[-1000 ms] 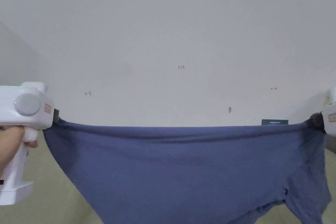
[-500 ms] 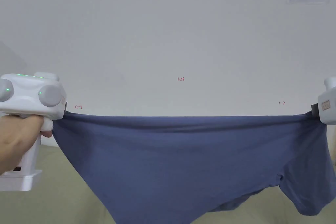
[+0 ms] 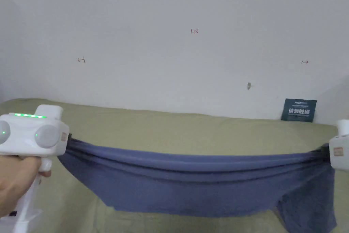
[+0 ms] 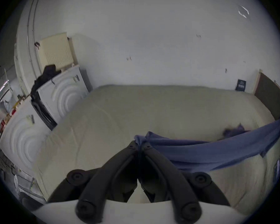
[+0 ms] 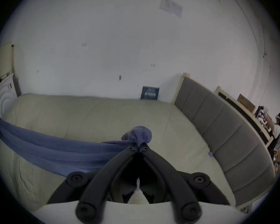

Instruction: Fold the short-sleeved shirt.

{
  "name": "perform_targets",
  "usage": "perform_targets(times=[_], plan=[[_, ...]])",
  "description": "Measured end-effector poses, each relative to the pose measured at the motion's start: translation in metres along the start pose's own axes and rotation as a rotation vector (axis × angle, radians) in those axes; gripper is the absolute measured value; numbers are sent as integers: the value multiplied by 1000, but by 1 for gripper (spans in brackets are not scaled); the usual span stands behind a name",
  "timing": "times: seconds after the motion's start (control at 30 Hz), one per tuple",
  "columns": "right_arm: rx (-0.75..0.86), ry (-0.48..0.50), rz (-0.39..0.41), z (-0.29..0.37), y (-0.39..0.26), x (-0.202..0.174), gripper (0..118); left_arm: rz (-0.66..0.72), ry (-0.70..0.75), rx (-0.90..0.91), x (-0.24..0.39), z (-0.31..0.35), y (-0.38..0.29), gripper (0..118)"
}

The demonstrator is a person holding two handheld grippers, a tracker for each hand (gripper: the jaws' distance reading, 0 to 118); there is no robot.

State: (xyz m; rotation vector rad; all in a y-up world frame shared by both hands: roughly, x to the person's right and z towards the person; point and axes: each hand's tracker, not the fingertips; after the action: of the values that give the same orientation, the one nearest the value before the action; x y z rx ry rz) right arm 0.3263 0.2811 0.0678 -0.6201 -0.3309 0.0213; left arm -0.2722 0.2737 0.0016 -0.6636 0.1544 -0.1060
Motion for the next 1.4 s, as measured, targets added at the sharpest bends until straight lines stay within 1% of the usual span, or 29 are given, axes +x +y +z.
perform_targets(times=[0.03,0.1,0.17,0.2,0.23,0.3,0.37,0.4,0.43,0.47,0.5,0.53,0.6,0.63,0.7,0.77,0.93,1.07,1.1,1.13,1.17,1.2,1.23,1.27,1.3,1.33,1.37,1.4], plan=[[-11,11,-42,6,-17,4,0,8,-17,-11,-3,5,-18,1],[-28,27,-51,23,-52,13,0,18,-43,-36,-13,19,-53,1],[-64,41,-25,41,-86,19,0,15,-62,-76,-21,37,-88,1],[-83,45,-8,54,-104,23,0,35,-84,-89,-26,45,-106,1],[-96,60,-10,67,-121,28,0,32,-90,-111,-30,54,-125,1],[-112,59,-13,91,-154,35,0,27,-115,-153,-42,61,-159,1],[-129,66,19,109,-185,44,0,24,-113,-171,-49,74,-191,1],[-129,60,14,121,-200,46,0,20,-109,-175,-52,81,-207,1],[-150,68,34,130,-213,50,0,23,-104,-187,-54,89,-221,1],[-153,68,38,140,-227,53,0,34,-110,-201,-59,95,-235,1],[-161,60,24,147,-241,55,0,50,-117,-210,-64,100,-246,1],[-196,90,21,153,-253,59,0,43,-126,-234,-67,103,-256,1],[-202,66,17,161,-276,56,0,37,-120,-239,-70,110,-272,1],[-247,84,54,162,-286,56,0,48,-127,-251,-73,111,-278,1],[-238,68,40,160,-297,55,0,72,-144,-269,-74,111,-288,1],[-255,61,-12,155,-304,56,0,84,-137,-274,-74,105,-292,1],[-273,42,-8,139,-308,53,0,102,-131,-294,-73,91,-295,2],[-258,31,-26,138,-309,51,0,117,-139,-295,-73,92,-296,3],[-257,35,-29,138,-308,51,5,127,-151,-285,-74,95,-297,7],[-263,38,-34,138,-308,51,36,139,-172,-278,-76,96,-296,34],[-263,36,-37,139,-308,50,77,144,-179,-277,-79,97,-296,72],[-264,36,-37,140,-308,48,114,146,-182,-280,-81,98,-296,105],[-262,37,-38,150,-305,47,112,151,-163,-261,-83,101,-297,113],[-240,79,-20,168,-306,42,106,148,-129,-220,-86,108,-295,113],[-229,65,-10,182,-302,38,105,152,-131,-220,-91,112,-293,113],[-223,84,0,195,-300,31,105,169,-132,-211,-96,118,-291,112],[-206,90,6,207,-298,24,101,190,-128,-200,-99,123,-292,110],[-179,95,17,195,-284,4,87,211,-130,-192,-103,130,-292,102]])
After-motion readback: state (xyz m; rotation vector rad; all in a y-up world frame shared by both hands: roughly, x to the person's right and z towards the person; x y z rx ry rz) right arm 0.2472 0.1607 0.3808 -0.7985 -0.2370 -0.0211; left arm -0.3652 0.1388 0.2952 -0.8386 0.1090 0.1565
